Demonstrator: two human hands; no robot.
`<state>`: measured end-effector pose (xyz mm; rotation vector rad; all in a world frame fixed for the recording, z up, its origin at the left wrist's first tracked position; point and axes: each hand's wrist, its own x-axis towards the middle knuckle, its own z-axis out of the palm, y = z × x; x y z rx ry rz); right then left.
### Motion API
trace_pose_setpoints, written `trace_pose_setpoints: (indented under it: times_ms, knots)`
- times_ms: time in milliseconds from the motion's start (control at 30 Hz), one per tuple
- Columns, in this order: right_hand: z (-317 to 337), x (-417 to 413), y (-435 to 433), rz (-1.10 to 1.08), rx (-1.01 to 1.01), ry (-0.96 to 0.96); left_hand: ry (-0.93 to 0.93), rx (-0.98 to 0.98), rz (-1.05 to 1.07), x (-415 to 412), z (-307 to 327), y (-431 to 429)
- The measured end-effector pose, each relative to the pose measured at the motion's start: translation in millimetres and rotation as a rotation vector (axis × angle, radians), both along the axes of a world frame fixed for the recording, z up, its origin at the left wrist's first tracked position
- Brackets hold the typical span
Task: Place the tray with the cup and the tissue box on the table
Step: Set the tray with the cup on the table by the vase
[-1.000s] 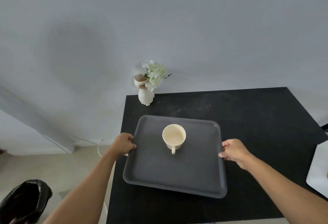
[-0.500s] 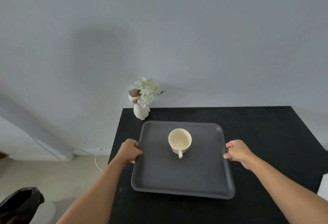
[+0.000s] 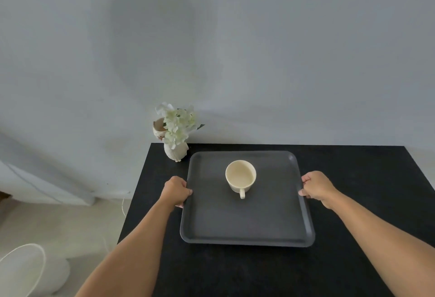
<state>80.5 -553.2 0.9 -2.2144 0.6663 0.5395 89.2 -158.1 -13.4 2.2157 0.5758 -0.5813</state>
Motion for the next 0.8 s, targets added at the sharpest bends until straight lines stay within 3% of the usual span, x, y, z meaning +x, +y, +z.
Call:
trace_pose_setpoints:
  times_ms: [800]
  knots:
    - [-45.9,59.4,-1.1,0.020,0.013,0.003,0.014,0.074,-0.012,59.8,-33.2,-2.7]
